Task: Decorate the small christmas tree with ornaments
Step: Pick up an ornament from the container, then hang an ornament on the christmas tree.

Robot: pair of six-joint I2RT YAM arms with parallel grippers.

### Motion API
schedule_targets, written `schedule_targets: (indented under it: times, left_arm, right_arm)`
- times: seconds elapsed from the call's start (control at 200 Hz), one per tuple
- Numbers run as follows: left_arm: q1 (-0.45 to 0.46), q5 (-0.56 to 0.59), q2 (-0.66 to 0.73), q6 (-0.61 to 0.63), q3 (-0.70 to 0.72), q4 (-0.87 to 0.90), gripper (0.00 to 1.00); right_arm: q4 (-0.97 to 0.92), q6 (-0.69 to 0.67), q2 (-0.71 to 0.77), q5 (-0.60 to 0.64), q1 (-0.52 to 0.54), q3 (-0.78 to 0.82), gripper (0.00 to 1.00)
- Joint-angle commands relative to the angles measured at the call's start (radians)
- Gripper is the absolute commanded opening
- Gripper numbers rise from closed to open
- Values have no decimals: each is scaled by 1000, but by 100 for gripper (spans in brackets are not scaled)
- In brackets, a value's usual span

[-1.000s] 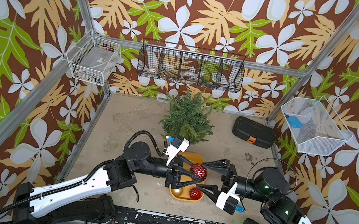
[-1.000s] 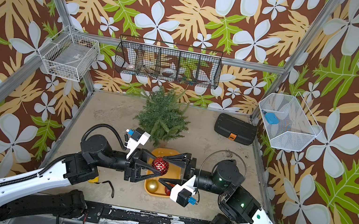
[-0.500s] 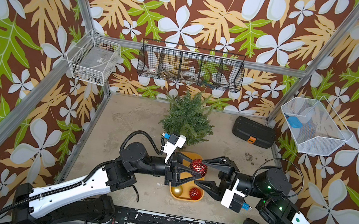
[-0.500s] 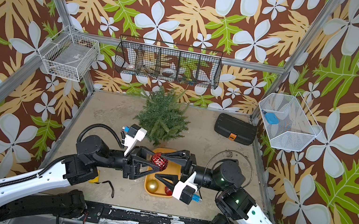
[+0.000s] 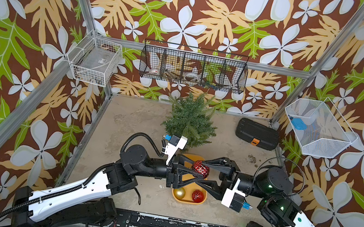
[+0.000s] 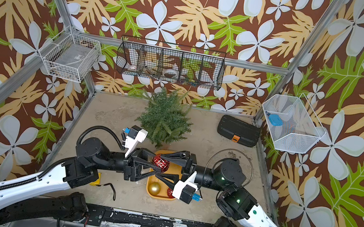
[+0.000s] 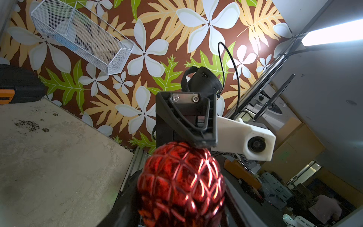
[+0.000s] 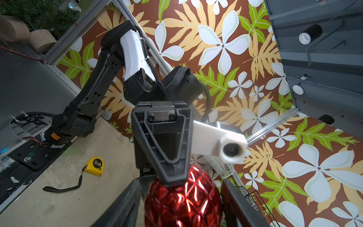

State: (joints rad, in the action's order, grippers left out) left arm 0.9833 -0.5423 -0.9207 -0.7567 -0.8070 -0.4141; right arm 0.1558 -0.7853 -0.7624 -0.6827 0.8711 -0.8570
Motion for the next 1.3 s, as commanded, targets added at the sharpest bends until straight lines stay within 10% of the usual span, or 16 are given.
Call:
schedule_targets:
  times: [0.0, 0.33, 0.556, 0.921, 1.141, 1.291]
  left_arm:
    - [0, 2, -1, -12, 0, -44, 49]
    - [1, 4, -1, -14, 6, -41, 50]
    - [0, 52, 47, 68, -21, 61, 74]
    - [-3, 652, 130, 512, -230, 629, 87]
    - [-34, 982, 148, 693, -261, 667, 87]
    - [-209, 845, 114, 715, -268, 596, 87]
  right_arm:
    - [19, 17, -2, 6, 2, 0, 67]
    - [6, 15, -9, -11, 2, -5, 58]
    - [-2, 50, 2, 41, 1, -5, 56]
    - [-37, 196, -59, 331, -15, -37, 55]
    - [-58, 368, -137, 232, -238, -114, 52]
    - [-67, 403, -167, 184, -302, -164, 53]
